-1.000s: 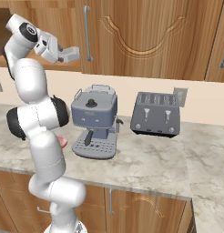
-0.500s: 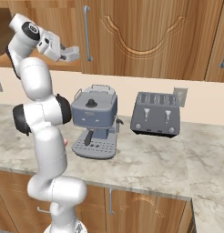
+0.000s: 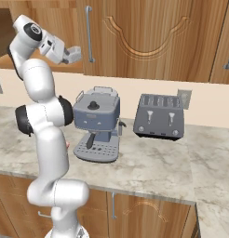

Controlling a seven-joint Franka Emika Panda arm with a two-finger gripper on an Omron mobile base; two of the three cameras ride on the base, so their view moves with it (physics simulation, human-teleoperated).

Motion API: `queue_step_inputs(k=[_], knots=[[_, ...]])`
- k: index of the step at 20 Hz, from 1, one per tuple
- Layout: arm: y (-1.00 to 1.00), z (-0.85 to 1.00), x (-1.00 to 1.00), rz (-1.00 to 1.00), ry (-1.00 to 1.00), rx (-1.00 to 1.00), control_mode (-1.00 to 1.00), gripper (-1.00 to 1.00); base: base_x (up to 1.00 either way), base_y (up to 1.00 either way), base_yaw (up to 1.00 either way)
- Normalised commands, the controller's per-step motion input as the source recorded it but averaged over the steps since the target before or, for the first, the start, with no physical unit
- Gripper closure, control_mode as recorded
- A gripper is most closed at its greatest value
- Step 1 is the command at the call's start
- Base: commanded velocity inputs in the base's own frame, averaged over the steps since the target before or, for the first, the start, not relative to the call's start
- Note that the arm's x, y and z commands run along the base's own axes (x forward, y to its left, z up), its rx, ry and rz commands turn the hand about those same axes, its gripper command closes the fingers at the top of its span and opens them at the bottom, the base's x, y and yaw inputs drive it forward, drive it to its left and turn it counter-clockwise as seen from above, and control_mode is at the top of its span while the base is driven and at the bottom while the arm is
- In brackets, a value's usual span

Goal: Retrieve the tupperware from the cabinet, then place the raw meat into the tupperware to avoid contamination.

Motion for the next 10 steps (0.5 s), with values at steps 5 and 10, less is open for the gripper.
queue_step_inputs(k=[5,10], knots=[[0.0,-0.2,-0.01,-0.04,0.04,0.0,-1.0,1.0,0.0,0.0,0.0],[0.0,-0.04,0.0,-0.01,0.01,0.0,-1.0,1.0,0.0,0.0,0.0]])
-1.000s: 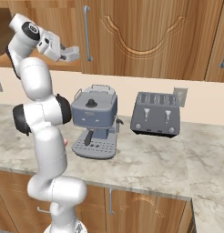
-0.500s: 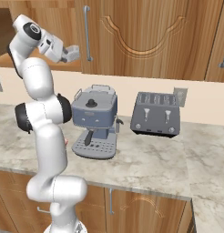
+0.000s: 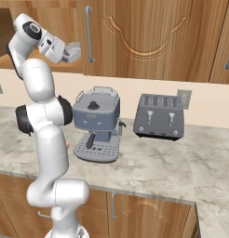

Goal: Retrieve the tupperware from the cabinet, then place the raw meat into the tupperware to avoid contamination.

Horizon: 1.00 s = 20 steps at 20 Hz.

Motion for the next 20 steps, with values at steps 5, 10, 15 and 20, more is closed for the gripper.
queue_step_inputs(k=[5,10,15,20], knots=[[0.01,0.0,0.0,0.0,0.0,0.0,-1.0,1.0,0.0,0.0,0.0],[0.14,0.0,-0.02,0.0,0.02,0.0,-1.0,1.0,0.0,0.0,0.0],[0.12,0.0,-0.29,-0.02,0.0,0.0,-1.0,1.0,0.0,0.0,0.0],[0.1,0.0,-0.37,-0.02,0.0,0.0,-1.0,1.0,0.0,0.0,0.0]])
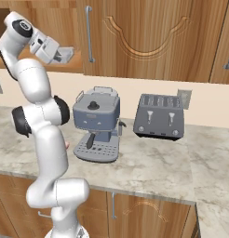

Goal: Retrieve the tupperware from the cabinet, then place the raw meat into the tupperware to avoid contamination.

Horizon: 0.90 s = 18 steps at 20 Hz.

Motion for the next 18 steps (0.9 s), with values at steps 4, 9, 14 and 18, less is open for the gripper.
queue_step_inputs(k=[4,9,14,18], knots=[[0.08,0.0,-0.46,-0.02,0.0,0.0,-1.0,1.0,0.0,0.0,0.0],[0.05,0.01,-0.54,-0.01,0.0,0.0,-1.0,1.0,0.0,0.0,0.0],[0.02,0.03,-0.73,-0.01,0.0,0.0,-1.0,1.0,0.0,0.0,0.0],[0.0,0.01,-0.82,0.0,0.0,0.01,-1.0,1.0,0.0,0.0,0.0]])
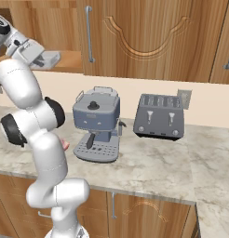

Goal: Retrieve the tupperware from the cabinet, then place the raw meat into the tupperware to avoid contamination.

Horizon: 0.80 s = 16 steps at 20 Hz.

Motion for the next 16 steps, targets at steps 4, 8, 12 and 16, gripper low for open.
queue_step_inputs(k=[4,8,12,16], knots=[[0.0,0.02,-0.9,0.0,-0.01,0.02,-1.0,1.0,0.0,0.0,0.0],[0.0,0.02,-0.97,0.0,-0.02,0.02,-1.0,1.0,0.0,0.0,0.0],[0.0,0.0,-0.85,0.0,-0.02,0.03,-1.0,1.0,0.0,0.0,0.0],[-0.1,-0.07,-0.47,0.0,0.0,0.02,-1.0,1.0,0.0,0.0,0.0]])
